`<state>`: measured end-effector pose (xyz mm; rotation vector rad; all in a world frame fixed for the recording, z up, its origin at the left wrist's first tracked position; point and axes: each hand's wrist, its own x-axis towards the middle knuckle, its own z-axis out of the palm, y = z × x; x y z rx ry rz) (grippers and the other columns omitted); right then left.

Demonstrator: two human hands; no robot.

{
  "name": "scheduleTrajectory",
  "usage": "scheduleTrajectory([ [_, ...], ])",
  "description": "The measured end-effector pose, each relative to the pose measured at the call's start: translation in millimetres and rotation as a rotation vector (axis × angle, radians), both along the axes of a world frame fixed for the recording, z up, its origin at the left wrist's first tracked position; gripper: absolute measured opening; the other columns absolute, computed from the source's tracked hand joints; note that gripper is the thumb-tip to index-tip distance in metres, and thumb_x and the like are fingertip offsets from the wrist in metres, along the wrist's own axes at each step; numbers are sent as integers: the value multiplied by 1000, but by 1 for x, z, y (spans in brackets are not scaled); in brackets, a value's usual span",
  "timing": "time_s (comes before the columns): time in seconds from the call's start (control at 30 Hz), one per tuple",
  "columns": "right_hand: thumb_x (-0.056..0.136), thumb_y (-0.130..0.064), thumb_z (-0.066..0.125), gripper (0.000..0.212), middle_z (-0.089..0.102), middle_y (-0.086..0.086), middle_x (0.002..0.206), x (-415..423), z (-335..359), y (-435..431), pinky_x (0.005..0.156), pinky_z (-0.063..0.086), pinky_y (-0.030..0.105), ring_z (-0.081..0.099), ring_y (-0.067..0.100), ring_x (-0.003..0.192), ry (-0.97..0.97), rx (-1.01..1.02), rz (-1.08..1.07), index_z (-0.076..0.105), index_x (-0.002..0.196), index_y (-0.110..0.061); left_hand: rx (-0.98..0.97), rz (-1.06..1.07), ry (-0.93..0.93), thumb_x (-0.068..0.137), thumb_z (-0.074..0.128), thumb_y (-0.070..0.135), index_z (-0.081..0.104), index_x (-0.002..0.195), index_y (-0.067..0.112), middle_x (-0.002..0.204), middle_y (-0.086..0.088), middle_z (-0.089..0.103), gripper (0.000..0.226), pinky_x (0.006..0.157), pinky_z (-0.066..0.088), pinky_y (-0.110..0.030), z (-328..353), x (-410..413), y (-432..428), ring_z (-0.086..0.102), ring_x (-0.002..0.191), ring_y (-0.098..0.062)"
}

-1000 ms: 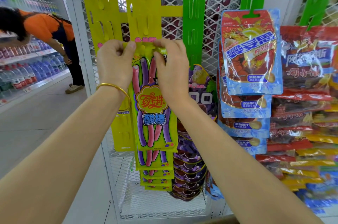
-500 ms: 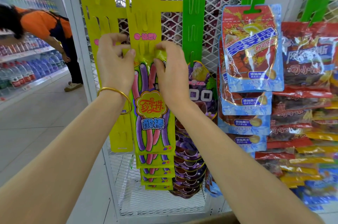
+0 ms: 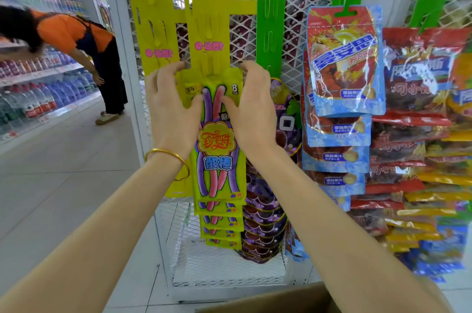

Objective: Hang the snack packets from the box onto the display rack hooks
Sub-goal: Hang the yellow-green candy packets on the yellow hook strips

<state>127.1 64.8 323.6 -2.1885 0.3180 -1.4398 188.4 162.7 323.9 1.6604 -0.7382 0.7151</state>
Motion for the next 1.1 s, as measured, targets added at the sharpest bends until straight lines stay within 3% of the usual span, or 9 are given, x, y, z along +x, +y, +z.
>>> scheduleTrajectory([
  [0.1, 84, -20, 67, 50, 48, 7, 119, -26, -26, 11, 67, 45, 36, 47, 22, 106, -18, -67, -124, 44, 128, -12, 6, 36, -85, 79, 65, 8, 50, 119, 16, 117, 7, 35, 43, 91, 48, -31, -40, -23, 14, 48, 113, -19],
  [0.23, 87, -13, 59, 26, 55, 2, 102, -67, -119, 22, 62, 46, 36, 56, 18, 78, 79, 36, 141, 54, 112, -14, 234, -144, 102, 80, 63, 2, 56, 106, 17, 110, 2, 45, 31, 70, 46, -12, -133, -58, 32, 53, 89, 1],
  [0.4, 87, -12, 57, 7, 57, -4, 75, -94, -304, 17, 68, 51, 41, 61, 25, 74, 839, 319, 313, 56, 92, -18, 774, -309, 491, 82, 62, 6, 59, 105, 18, 115, -2, 45, 26, 78, 46, -16, -253, -76, 57, 61, 87, -15],
  [0.6, 88, -20, 56, 7, 54, 4, 81, -102, -454, 35, 59, 50, 30, 56, 21, 72, 1404, 670, 339, 51, 85, -16, 906, -326, 644, 85, 61, 12, 57, 98, 22, 117, -4, 48, 18, 68, 36, 1, -303, -77, 78, 64, 85, -16],
  [0.7, 89, -16, 56, 24, 50, 4, 66, -108, -490, 52, 62, 43, 35, 51, 19, 63, 1448, 757, 329, 48, 67, -14, 947, -309, 665, 85, 60, 12, 58, 101, 22, 118, -2, 46, 18, 64, 34, 5, -309, -72, 88, 65, 85, -14],
  [0.77, 89, -18, 59, 9, 66, 9, 88, -114, -506, 63, 77, 45, 33, 62, 25, 86, 1468, 779, 318, 63, 86, -11, 945, -311, 684, 85, 60, 10, 59, 103, 20, 118, -2, 45, 21, 65, 33, 6, -311, -69, 91, 65, 84, -13],
  [0.83, 88, -23, 63, 23, 65, 14, 106, -118, -516, 71, 77, 45, 32, 61, 30, 101, 1451, 816, 219, 62, 102, -6, 936, -314, 693, 85, 60, 10, 59, 104, 20, 118, -2, 45, 21, 66, 34, 4, -312, -66, 92, 65, 83, -11],
  [0.97, 85, -21, 66, 27, 53, 4, 79, -115, -523, 72, 64, 37, 27, 51, 23, 79, 1406, 838, 81, 44, 70, -15, 894, -342, 728, 85, 60, 10, 59, 104, 20, 118, -3, 47, 21, 66, 36, 2, -312, -61, 90, 65, 83, -10],
  [1.1, 82, -2, 62, 37, 35, 3, 63, -111, -506, 60, 48, 21, 27, 33, 15, 56, 1141, 1200, 196, 34, 62, -16, 893, -321, 723, 84, 60, 11, 59, 104, 20, 119, -4, 48, 21, 68, 36, 1, -317, -56, 91, 65, 84, -15],
])
